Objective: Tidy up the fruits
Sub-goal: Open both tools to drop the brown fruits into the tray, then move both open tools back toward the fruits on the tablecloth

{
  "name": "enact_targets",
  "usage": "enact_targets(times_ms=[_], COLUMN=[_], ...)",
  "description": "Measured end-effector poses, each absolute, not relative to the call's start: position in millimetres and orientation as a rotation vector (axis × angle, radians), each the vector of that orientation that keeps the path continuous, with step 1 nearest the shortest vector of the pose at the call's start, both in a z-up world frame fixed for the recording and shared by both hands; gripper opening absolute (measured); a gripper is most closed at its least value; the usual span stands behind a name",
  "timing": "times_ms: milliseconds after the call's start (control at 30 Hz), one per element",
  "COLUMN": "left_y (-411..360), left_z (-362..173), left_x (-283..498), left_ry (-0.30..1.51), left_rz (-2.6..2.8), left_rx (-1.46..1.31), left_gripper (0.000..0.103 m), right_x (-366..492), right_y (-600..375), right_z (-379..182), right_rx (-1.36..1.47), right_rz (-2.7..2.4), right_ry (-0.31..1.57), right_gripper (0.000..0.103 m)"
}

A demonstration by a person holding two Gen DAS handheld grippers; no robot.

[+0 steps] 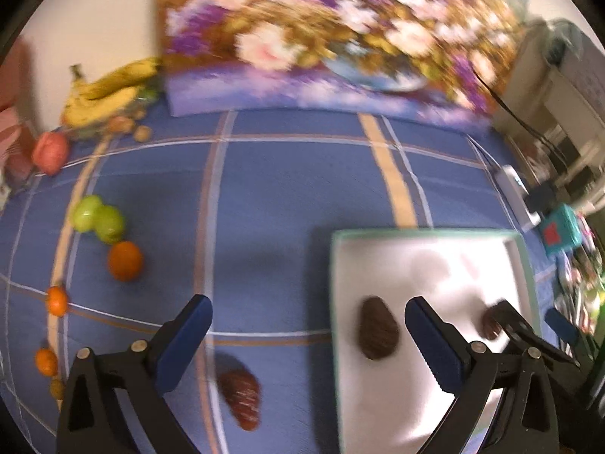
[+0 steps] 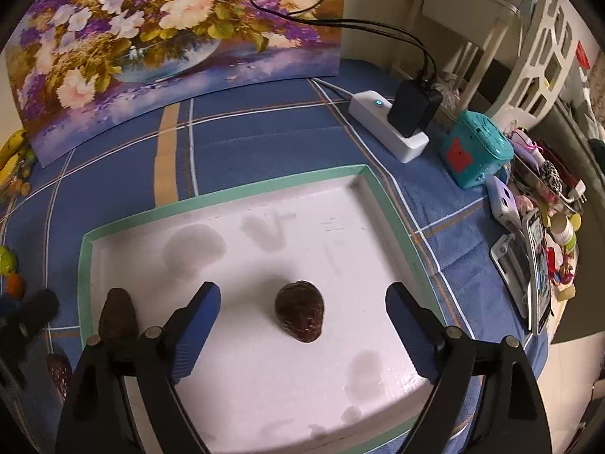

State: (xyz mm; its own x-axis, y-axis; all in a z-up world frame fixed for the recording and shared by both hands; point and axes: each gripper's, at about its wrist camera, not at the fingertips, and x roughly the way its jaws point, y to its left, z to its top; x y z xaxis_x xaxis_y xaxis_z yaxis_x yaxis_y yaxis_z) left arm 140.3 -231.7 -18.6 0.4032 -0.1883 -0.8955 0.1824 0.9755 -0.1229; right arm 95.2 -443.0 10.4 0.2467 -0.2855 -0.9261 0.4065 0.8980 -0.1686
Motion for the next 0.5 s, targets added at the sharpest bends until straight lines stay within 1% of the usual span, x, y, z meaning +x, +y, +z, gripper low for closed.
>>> enact_targets(times_ms=[100,333,500], left_y=[-209.9,-157.9,-116.8], left_z=[-19.6,-19.4,-14.0], left_x=[145.2,153.6,158.5], left_ry=[1.104,1.019,1.007], left_rz=[-0.184,-0.062,-0.008], left_rx=[-0.021,-0.067,-0.126], left_gripper=[0.103,0.103,0.103], right_x=[97.5,102.2,105.5], right_y=[-437.1,-422.2,-410.4], right_z=[10.0,5.7,6.9], right_rx=[0.090,0.080,0.096], right_rz=[-0.455,-0.400,-0.372], right_ry=[1.233,1.244,1.237], right_gripper=[0.093,0.093,0.093])
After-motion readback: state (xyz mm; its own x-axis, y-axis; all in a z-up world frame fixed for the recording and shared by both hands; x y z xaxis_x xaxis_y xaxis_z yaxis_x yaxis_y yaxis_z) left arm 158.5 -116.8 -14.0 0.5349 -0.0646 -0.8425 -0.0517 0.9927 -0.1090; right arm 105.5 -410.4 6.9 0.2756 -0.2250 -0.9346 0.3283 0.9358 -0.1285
